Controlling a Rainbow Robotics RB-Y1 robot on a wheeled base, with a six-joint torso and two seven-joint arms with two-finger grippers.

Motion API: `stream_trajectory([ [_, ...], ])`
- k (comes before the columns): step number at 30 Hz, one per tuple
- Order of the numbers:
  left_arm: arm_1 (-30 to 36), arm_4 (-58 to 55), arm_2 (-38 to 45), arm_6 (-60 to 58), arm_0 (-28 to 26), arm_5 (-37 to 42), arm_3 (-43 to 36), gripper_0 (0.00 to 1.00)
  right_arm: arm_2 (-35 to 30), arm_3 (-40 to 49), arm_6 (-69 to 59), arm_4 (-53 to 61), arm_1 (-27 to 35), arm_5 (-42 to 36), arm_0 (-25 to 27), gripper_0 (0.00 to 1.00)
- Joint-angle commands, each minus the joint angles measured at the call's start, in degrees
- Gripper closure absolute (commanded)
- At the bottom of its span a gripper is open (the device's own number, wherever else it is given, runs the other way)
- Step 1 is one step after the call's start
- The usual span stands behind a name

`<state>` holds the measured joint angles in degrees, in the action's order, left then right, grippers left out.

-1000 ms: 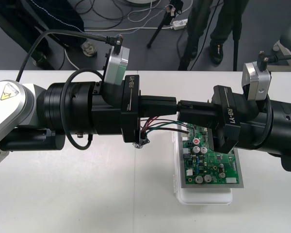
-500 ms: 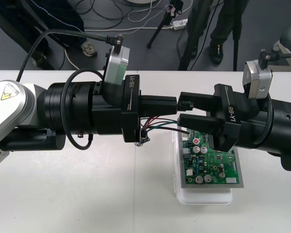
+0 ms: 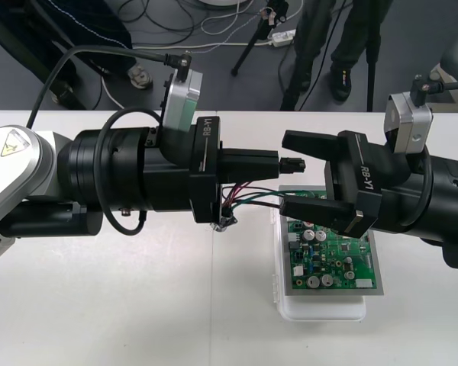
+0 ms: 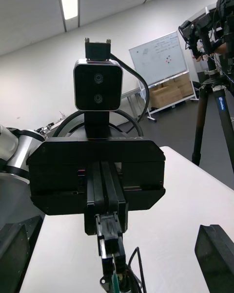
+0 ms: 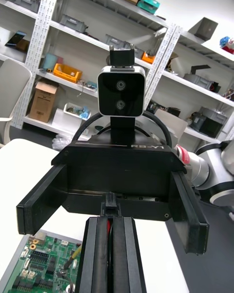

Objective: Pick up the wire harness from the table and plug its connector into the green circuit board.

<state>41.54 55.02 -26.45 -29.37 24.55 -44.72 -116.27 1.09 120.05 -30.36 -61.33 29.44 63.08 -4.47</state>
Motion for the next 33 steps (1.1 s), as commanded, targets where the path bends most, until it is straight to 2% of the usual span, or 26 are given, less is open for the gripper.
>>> stream_trajectory([
  [1,1.2,-2.0,0.3,0.5,0.1,1.4,-0.5,1.00,0.8,1.9,-0.3,2.0,0.5,-0.5,0.1,0.00],
  [8,1.4,-2.3,3.8,3.1,-4.0,-1.0,-0.5,1.00,-0.5,1.9,0.4,2.7,3.2,-0.3,1.2,0.00],
  [15,1.4,-1.5,8.9,4.3,-8.6,-5.3,-0.5,1.00,-5.0,1.9,1.2,2.4,8.4,3.3,4.6,0.00],
  [23,1.4,-1.5,13.1,9.7,-14.9,-7.8,-0.5,1.00,-13.0,1.9,1.7,-2.9,12.3,11.4,6.4,0.00],
  [33,1.4,-1.5,14.8,16.6,-20.7,-8.1,-0.4,1.00,-19.8,1.9,1.5,-10.6,14.2,21.0,8.3,0.00],
])
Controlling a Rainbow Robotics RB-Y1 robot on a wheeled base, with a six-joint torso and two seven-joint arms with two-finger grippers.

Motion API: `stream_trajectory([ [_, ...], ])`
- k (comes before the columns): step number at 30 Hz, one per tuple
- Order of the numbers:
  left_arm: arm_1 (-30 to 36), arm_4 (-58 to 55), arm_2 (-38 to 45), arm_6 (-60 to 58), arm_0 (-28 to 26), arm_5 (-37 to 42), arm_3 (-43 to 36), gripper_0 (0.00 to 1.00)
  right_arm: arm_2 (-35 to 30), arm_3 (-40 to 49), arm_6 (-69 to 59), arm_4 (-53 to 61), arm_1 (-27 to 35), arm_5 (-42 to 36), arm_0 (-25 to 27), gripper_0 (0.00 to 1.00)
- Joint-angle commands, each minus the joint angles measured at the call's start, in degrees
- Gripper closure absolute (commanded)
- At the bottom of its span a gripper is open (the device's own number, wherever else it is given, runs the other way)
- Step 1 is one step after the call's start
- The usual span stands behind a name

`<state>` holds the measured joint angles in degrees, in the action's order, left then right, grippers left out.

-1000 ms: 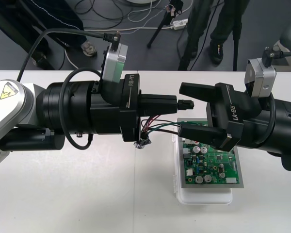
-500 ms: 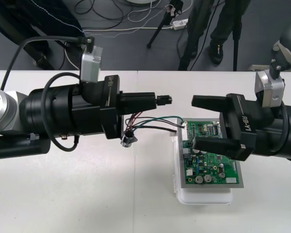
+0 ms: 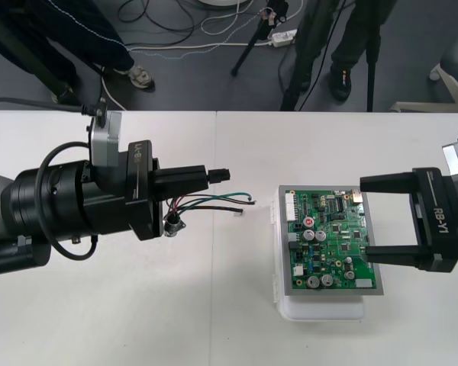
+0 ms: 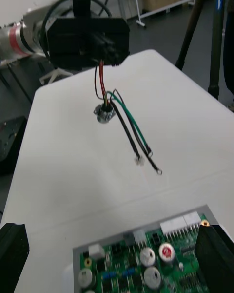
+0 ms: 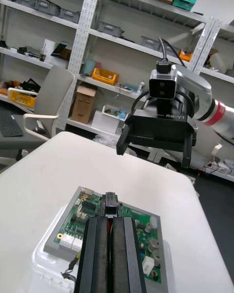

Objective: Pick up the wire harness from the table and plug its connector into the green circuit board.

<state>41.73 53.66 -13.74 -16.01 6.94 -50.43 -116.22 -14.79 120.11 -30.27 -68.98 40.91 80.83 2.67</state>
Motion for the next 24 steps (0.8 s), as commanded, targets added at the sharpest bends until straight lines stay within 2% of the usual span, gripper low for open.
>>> stream_trajectory([
  [1,1.3,0.0,2.1,4.3,-3.7,-2.4,-0.4,1.00,-4.3,1.8,1.3,-3.9,3.3,4.7,1.2,0.00],
  [6,1.1,0.0,2.2,7.8,-5.3,-3.4,0.6,1.00,-5.0,1.8,1.1,-9.2,5.1,9.2,1.2,0.00],
  [14,-3.9,-0.2,3.7,16.8,-5.0,-13.4,9.7,1.00,-5.1,1.8,1.8,-19.9,5.7,9.2,0.9,0.00],
  [24,-8.9,0.0,3.7,26.4,-3.2,-22.1,19.3,1.00,0.6,5.6,2.1,-34.7,6.8,9.2,0.1,0.00],
])
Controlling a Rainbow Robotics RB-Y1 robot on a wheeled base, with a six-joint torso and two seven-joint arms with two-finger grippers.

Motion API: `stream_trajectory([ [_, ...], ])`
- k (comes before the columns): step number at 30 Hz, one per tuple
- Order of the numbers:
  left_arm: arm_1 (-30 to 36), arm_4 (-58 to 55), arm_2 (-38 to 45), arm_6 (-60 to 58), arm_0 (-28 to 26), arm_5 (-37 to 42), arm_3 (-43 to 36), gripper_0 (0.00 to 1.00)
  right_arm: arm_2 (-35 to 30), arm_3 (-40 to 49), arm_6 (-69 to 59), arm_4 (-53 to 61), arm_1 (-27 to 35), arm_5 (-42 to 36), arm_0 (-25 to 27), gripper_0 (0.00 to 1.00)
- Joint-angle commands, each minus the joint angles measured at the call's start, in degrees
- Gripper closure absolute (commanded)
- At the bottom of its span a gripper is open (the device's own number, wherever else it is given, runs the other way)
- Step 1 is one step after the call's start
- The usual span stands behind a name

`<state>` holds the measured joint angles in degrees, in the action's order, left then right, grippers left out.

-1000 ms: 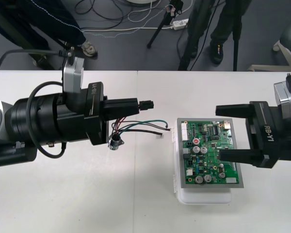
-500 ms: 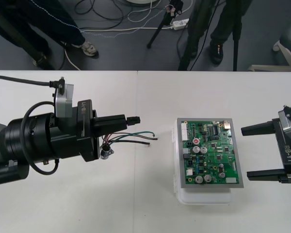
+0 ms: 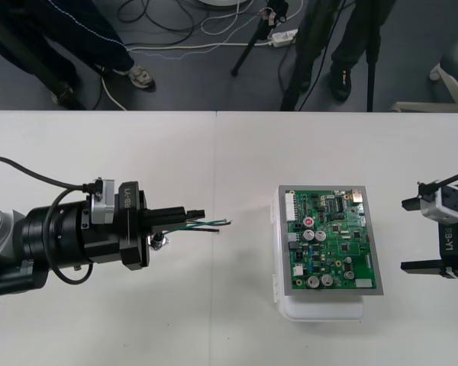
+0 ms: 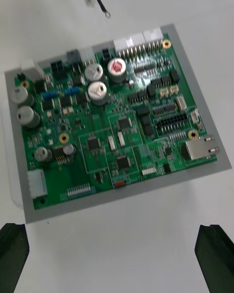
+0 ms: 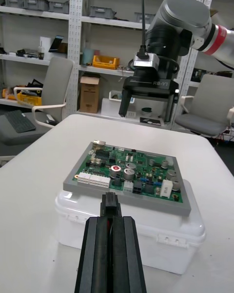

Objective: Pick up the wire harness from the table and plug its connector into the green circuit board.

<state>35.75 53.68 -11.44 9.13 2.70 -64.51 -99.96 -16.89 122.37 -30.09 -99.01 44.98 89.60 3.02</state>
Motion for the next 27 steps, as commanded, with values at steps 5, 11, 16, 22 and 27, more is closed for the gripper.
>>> stream_trajectory([
  [5,-4.5,0.2,1.2,5.7,2.1,-11.6,8.5,1.00,5.6,3.8,2.2,-9.5,3.3,0.4,-1.3,0.00],
  [11,-6.0,0.5,0.4,10.5,4.1,-14.9,14.5,1.00,9.9,3.8,3.0,-14.6,3.7,0.4,-2.9,0.00],
  [16,-8.3,1.7,-0.7,15.2,6.9,-17.9,21.6,1.00,12.9,3.8,4.0,-18.7,3.7,0.4,-4.2,0.00],
  [22,-11.7,4.2,-0.7,18.9,10.8,-22.0,30.4,1.00,14.5,3.9,5.5,-20.3,3.7,0.4,-5.2,0.00],
  [27,-12.9,6.3,-0.8,19.3,12.4,-22.3,32.4,1.00,15.8,3.9,6.4,-21.7,3.7,0.4,-6.0,0.00],
])
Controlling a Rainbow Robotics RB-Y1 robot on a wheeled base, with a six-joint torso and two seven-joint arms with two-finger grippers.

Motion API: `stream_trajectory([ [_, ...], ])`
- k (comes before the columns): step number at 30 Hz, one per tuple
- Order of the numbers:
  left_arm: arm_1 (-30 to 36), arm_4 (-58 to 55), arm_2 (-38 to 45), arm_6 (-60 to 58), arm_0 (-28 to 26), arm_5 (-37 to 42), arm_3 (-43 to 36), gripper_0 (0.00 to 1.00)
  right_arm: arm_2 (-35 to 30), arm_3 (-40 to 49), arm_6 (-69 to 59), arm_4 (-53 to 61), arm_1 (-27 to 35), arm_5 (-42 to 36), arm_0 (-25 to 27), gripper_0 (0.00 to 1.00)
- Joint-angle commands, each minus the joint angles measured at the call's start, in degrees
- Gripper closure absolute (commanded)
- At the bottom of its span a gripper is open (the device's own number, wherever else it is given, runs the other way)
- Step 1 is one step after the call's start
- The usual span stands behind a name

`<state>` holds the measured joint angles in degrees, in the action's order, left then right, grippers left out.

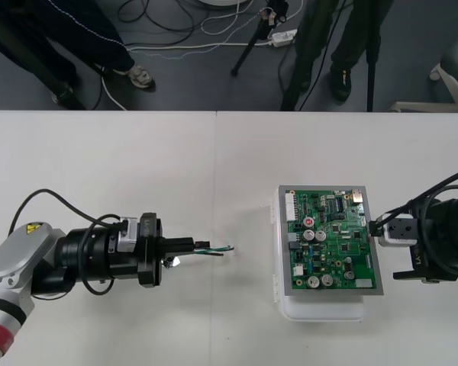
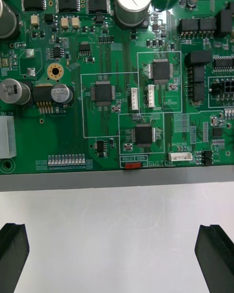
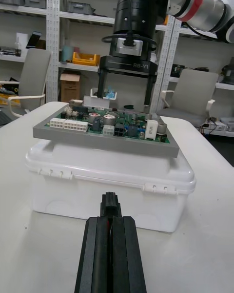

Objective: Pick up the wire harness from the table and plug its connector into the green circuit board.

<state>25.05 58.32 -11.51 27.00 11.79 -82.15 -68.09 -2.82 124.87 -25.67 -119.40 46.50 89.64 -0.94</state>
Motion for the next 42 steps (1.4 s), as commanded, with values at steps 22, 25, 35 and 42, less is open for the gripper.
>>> stream_trajectory([
  [22,-10.4,8.6,-1.8,3.1,11.8,-4.4,9.8,1.00,8.4,0.4,1.6,-8.4,2.2,0.4,-3.7,0.00],
  [25,-10.8,8.7,-2.2,2.8,12.1,-3.9,9.9,1.00,9.2,0.4,1.1,-9.3,2.2,0.4,-3.8,0.00],
  [35,-11.0,7.3,-4.7,2.3,13.7,-3.1,9.9,1.00,11.1,0.4,-0.9,-12.4,2.2,0.4,-3.8,0.00],
  [42,-11.0,5.8,-5.5,1.7,14.0,-1.8,9.9,1.00,13.2,0.4,-1.6,-15.6,2.2,0.4,-3.9,0.00],
])
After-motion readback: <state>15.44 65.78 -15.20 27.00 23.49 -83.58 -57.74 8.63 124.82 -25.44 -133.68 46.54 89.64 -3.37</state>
